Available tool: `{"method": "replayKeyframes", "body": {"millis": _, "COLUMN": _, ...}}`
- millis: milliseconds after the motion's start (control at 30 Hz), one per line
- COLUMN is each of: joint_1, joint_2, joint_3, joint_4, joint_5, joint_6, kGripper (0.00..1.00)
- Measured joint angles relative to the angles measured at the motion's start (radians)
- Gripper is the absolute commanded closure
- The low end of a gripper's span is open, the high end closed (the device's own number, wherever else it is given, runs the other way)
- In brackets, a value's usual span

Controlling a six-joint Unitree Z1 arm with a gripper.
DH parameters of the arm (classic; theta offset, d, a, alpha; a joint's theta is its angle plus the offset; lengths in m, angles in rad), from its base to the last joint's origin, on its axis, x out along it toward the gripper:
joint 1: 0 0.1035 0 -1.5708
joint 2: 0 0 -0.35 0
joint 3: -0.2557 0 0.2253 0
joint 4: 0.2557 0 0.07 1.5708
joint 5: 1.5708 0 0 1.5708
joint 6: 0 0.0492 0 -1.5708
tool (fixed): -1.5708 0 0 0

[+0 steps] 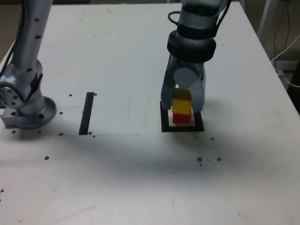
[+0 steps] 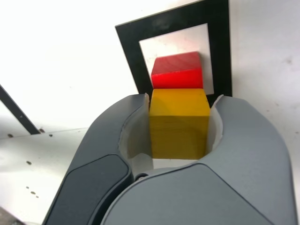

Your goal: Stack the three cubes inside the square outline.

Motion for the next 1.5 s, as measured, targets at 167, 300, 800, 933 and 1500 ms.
{"method": "replayKeyframes", "body": {"millis": 167, "joint_1": -0.001, "joint_2": -0.003, "joint_3": 0.001, "joint_4": -0.001, "joint_5": 0.007, "joint_6": -0.009, "kGripper": 0.76}}
{"method": "replayKeyframes", "body": {"millis": 300, "joint_1": -0.001, "joint_2": -0.004, "joint_3": 0.001, "joint_4": -0.001, "joint_5": 0.028, "joint_6": -0.021, "kGripper": 0.76}}
{"method": "replayKeyframes", "body": {"millis": 800, "joint_1": 0.003, "joint_2": -0.023, "joint_3": 0.015, "joint_4": 0.0, "joint_5": 0.065, "joint_6": -0.058, "kGripper": 0.76}}
{"method": "replayKeyframes", "body": {"millis": 933, "joint_1": 0.003, "joint_2": -0.023, "joint_3": 0.016, "joint_4": -0.01, "joint_5": 0.056, "joint_6": -0.06, "kGripper": 0.76}}
{"method": "replayKeyframes", "body": {"millis": 1500, "joint_1": 0.003, "joint_2": -0.022, "joint_3": 0.038, "joint_4": -0.053, "joint_5": 0.048, "joint_6": -0.07, "kGripper": 0.18}}
